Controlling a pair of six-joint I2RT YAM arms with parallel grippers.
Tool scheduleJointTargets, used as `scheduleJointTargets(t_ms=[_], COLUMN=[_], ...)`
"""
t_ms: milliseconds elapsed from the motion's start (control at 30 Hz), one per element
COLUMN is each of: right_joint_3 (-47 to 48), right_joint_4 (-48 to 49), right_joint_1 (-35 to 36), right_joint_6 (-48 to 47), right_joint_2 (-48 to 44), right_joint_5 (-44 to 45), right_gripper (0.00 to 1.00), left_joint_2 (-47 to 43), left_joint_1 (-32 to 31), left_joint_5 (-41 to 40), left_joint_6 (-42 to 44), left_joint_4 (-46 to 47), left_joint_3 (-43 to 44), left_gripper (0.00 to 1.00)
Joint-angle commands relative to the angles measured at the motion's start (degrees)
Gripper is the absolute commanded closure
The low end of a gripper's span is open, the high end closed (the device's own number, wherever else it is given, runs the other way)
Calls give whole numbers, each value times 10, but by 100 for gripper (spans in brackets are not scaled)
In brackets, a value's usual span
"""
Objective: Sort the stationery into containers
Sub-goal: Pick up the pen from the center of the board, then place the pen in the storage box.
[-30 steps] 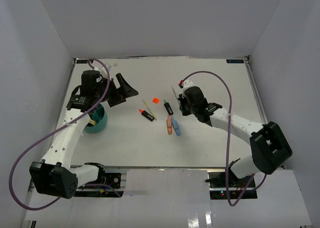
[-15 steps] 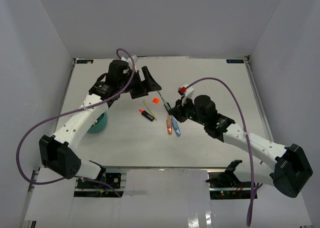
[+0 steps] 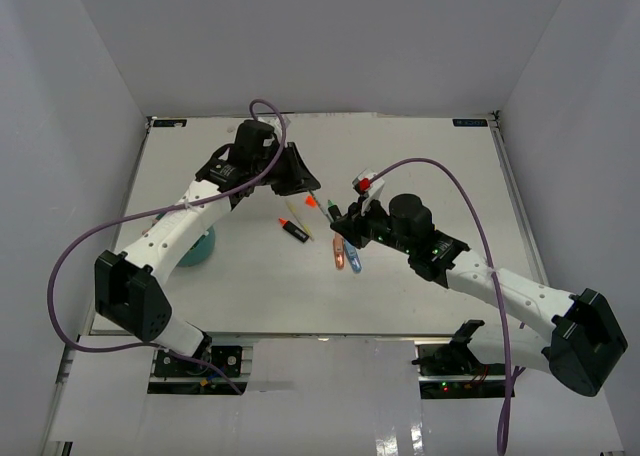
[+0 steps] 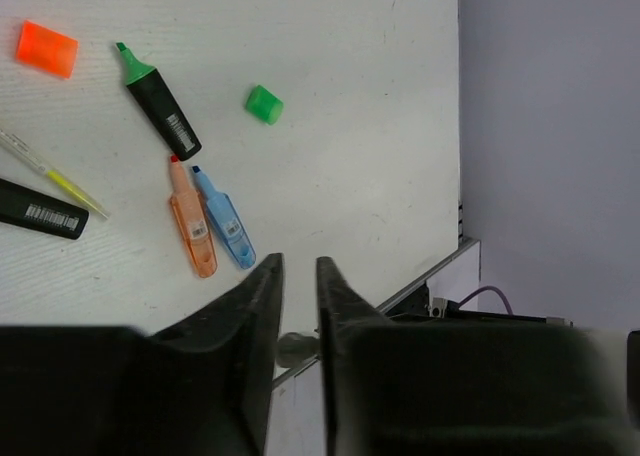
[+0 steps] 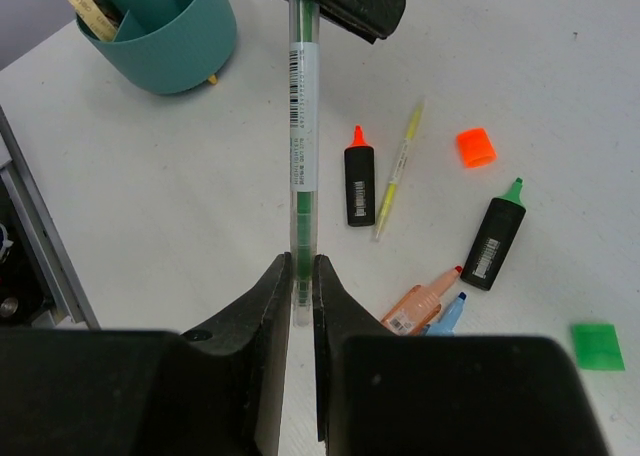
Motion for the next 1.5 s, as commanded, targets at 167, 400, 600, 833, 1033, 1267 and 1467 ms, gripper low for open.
scheduleJointTargets(t_ms=[167, 400, 600, 833, 1033, 1267, 1467], right_joint_3=[1, 0, -8, -29, -41, -52, -55], right_joint_4=[45, 47, 36, 36, 35, 35, 34], right_joint_1=[4, 4, 3, 2, 3, 3, 2], right_joint_6=[4, 1, -12, -12, -14, -18, -22], right_joint_2=[-9, -17, -28, -36, -38, -42, -38], right_joint_5=[-14, -7, 6, 13, 5, 3, -1], right_gripper=[87, 25, 10, 10, 10, 10, 10], left_joint_2=[-31, -80, -182, -303, -331, -320, -318], left_joint_1=[-4, -4, 33, 193, 281, 316, 333], left_joint_5=[-13, -102, -322, -429, -475, -504, -518], left_joint_6=[5, 34, 60, 81, 119, 133, 141], left_joint_4=[6, -3, -34, -15, 12, 35, 69], left_joint_3=[18, -11, -68, -174, -199, -236, -268], left_gripper=[89, 89, 91, 94, 96, 95, 95])
